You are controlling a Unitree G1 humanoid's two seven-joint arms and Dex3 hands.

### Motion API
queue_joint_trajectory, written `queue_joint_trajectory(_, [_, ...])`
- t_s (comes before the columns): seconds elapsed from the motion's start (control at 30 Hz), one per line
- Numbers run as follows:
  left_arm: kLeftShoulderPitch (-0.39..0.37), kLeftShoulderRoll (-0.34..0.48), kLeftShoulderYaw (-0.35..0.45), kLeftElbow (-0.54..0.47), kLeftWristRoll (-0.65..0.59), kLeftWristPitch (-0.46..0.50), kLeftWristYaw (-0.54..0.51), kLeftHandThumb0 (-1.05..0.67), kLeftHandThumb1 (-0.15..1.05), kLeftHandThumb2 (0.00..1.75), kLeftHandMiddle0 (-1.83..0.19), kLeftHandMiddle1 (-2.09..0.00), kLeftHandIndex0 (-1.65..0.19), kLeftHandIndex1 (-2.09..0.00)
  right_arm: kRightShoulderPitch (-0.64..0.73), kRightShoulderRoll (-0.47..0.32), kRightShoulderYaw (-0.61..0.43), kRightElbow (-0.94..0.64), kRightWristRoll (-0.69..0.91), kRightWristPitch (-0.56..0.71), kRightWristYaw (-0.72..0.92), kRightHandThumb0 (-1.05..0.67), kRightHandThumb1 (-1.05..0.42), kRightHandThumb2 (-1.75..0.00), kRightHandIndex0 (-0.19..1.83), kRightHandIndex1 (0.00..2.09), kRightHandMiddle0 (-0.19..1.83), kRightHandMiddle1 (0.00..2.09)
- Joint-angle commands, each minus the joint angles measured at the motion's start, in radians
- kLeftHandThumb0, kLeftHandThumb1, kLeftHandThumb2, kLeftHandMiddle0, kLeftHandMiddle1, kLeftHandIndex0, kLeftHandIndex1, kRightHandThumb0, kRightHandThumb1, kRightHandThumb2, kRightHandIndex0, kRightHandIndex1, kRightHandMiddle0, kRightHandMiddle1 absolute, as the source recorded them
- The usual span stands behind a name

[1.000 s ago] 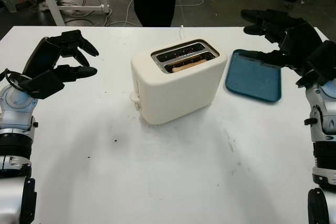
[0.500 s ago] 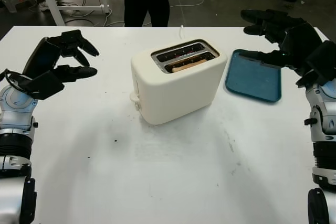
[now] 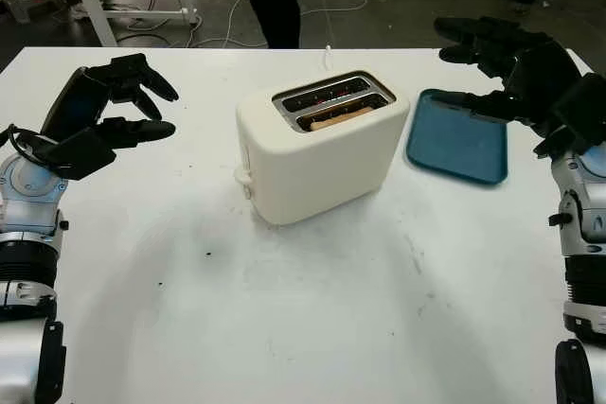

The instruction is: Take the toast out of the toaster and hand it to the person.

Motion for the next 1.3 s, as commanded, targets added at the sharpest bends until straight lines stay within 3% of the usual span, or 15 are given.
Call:
queue_joint_trajectory(0.0, [-0.008,0.005,0.004,0.007,-0.018,0.004,-0.005,-1.05,0.92,0.05,-0.67,-1.33,-0.54,-1.2,-0.005,0.006,-0.004,-0.014,0.009,0.015,-0.01,-0.31,-0.73,0.0,0.11,0.91,0.56,0.01])
queue_joint_trajectory(1.27, [-0.004,0.011,0.012,0.016,-0.016,-0.012,-0.003,-1.05,0.92,0.08,-0.63,-1.37,-0.51,-1.22,0.003,-0.001,-0.004,-0.048,-0.002,0.029,-0.025,-0.3,-0.73,0.0,0.14,0.86,0.55,0.01])
